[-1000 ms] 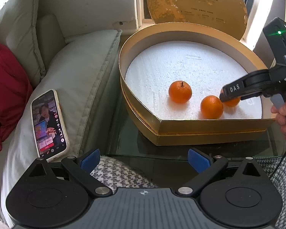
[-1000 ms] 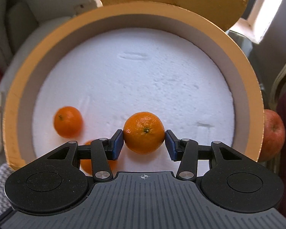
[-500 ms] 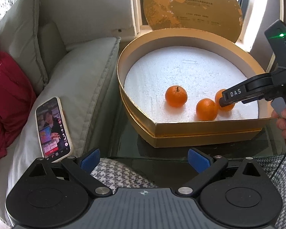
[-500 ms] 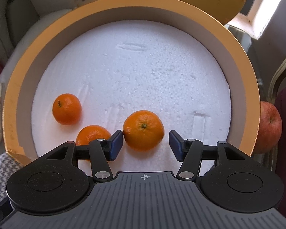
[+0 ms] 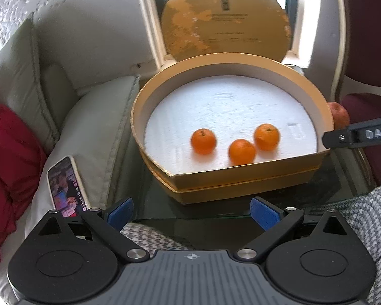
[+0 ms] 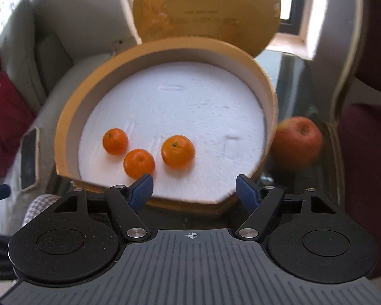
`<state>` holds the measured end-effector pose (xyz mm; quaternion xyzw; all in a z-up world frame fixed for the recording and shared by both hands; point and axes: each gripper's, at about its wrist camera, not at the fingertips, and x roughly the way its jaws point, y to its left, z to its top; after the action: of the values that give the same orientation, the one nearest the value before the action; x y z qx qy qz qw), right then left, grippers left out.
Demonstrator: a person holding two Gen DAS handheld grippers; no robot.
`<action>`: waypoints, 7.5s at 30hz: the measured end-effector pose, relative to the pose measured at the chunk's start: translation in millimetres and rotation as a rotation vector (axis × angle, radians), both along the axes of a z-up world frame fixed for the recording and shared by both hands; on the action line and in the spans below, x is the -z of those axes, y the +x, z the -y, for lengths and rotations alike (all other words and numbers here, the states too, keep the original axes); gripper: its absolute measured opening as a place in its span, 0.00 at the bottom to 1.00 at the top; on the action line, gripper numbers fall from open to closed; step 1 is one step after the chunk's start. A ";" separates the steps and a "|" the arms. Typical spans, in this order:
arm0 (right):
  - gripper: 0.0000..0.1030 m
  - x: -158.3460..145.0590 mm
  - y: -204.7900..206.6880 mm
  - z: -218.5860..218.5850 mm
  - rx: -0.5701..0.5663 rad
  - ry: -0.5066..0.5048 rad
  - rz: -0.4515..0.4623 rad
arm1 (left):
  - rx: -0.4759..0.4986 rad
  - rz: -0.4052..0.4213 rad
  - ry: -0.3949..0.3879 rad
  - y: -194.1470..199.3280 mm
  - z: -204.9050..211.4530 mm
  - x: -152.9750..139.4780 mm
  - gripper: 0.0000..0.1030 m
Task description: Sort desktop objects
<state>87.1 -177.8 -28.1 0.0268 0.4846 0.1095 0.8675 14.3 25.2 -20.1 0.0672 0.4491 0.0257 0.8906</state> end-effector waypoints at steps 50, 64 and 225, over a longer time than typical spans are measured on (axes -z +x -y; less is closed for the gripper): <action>0.79 25.8 -42.7 92.7 0.164 0.094 -0.004 | 0.125 -0.076 0.056 15.6 63.7 9.8 0.98; 0.79 36.2 9.8 107.6 0.095 0.006 0.058 | 0.089 -0.108 0.049 29.8 59.2 18.8 0.98; 0.94 -19.2 -12.0 23.2 0.091 0.073 0.110 | 0.041 -0.012 -0.089 109.8 -20.7 23.1 0.99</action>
<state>75.1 -200.9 -8.9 0.0745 0.4303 0.0889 0.8952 124.1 45.9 -43.2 0.0367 0.4536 -0.0130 0.8904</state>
